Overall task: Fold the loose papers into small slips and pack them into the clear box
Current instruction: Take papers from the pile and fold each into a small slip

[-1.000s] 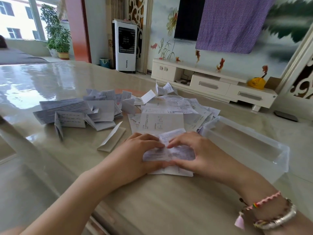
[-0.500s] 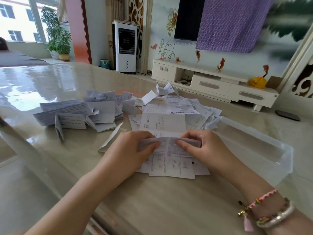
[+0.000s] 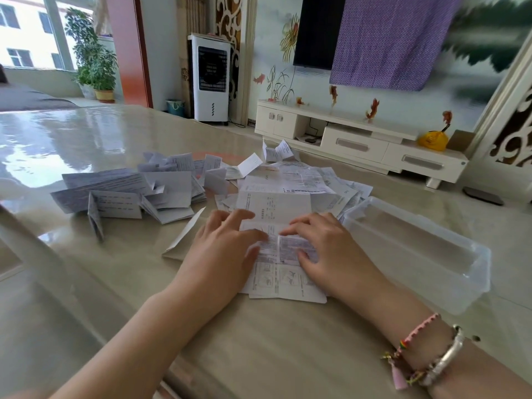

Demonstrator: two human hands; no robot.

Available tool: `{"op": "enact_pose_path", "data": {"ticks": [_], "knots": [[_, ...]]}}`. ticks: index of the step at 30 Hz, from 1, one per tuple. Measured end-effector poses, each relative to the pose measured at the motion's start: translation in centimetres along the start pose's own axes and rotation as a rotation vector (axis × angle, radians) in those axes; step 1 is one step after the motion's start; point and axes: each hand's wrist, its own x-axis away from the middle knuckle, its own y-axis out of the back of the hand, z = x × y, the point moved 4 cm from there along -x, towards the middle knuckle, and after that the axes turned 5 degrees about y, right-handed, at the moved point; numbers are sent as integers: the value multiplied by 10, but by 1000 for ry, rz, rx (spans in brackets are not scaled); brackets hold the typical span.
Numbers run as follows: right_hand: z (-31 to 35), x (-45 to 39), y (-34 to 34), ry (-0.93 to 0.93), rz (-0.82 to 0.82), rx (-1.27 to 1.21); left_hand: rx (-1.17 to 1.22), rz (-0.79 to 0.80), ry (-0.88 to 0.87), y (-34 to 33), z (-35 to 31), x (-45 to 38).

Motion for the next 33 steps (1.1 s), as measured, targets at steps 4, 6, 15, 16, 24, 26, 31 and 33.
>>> {"op": "enact_pose_path", "data": {"ticks": [4, 6, 15, 16, 24, 26, 31, 33], "knots": [[3, 3, -2, 80, 143, -55, 78, -27, -106, -3, 1, 0], [1, 7, 1, 77, 198, -100, 92, 23, -75, -4, 1, 0], [7, 8, 6, 141, 146, 89, 39, -94, -114, 1, 4, -2], [8, 8, 7, 139, 136, 99, 30, -133, -113, 4, 4, -1], [15, 10, 13, 200, 93, 192, 129, -60, -81, 2, 2, 2], [17, 10, 16, 243, 43, 144, 173, -29, -82, 2, 2, 4], [22, 10, 21, 269, 10, -71, 265, -5, -89, -1, 3, 5], [19, 10, 17, 234, 43, -157, 313, -12, -57, -5, 5, 4]]}}
